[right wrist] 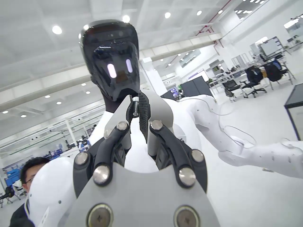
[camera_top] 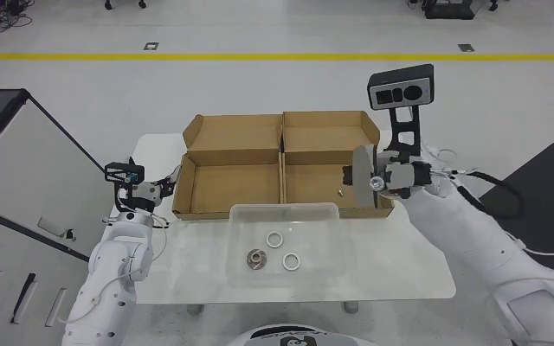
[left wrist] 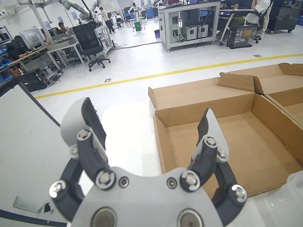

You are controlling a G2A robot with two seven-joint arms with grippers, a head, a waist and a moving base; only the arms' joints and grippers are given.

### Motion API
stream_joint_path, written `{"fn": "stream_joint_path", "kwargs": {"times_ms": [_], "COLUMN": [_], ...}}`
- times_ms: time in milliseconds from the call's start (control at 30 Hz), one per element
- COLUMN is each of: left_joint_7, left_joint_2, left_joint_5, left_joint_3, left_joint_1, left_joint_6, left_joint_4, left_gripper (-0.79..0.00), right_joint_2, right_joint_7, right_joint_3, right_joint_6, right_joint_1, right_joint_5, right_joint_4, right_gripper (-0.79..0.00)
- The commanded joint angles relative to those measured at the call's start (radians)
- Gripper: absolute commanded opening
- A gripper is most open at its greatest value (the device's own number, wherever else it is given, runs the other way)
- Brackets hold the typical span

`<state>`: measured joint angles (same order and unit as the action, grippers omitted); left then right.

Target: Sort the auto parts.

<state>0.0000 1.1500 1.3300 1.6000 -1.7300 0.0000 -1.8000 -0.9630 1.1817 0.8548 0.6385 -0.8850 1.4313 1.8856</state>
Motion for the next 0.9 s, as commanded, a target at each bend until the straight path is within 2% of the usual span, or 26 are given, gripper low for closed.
{"fn": "stream_joint_path", "kwargs": {"times_ms": [0, 333, 400, 700, 867], "left_joint_7": [0.000, 0.000, 0.000, 0.000, 0.000], "left_joint_2": [0.000, 0.000, 0.000, 0.000, 0.000], "left_joint_5": [0.000, 0.000, 0.000, 0.000, 0.000], "left_joint_3": [0.000, 0.000, 0.000, 0.000, 0.000], "left_joint_1": [0.000, 0.000, 0.000, 0.000, 0.000], "left_joint_6": [0.000, 0.000, 0.000, 0.000, 0.000], "left_joint_4": [0.000, 0.000, 0.000, 0.000, 0.000], "left_gripper": [0.000, 0.000, 0.000, 0.000, 0.000], "right_joint_2": [-0.017, -0.017, -0.021, -0.068, -0.090], "right_joint_7": [0.014, 0.014, -0.016, 0.022, 0.024], "right_joint_3": [0.012, 0.012, 0.026, 0.033, 0.043], "right_joint_6": [-0.014, -0.014, -0.026, -0.038, -0.044], "right_joint_1": [-0.006, -0.006, -0.019, -0.038, -0.040], "right_joint_5": [0.032, 0.032, 0.036, 0.187, 0.181], "right_joint_4": [-0.008, -0.008, 0.018, 0.090, 0.078], "right_gripper": [-0.785, -0.785, -0.785, -0.785, -0.785]}}
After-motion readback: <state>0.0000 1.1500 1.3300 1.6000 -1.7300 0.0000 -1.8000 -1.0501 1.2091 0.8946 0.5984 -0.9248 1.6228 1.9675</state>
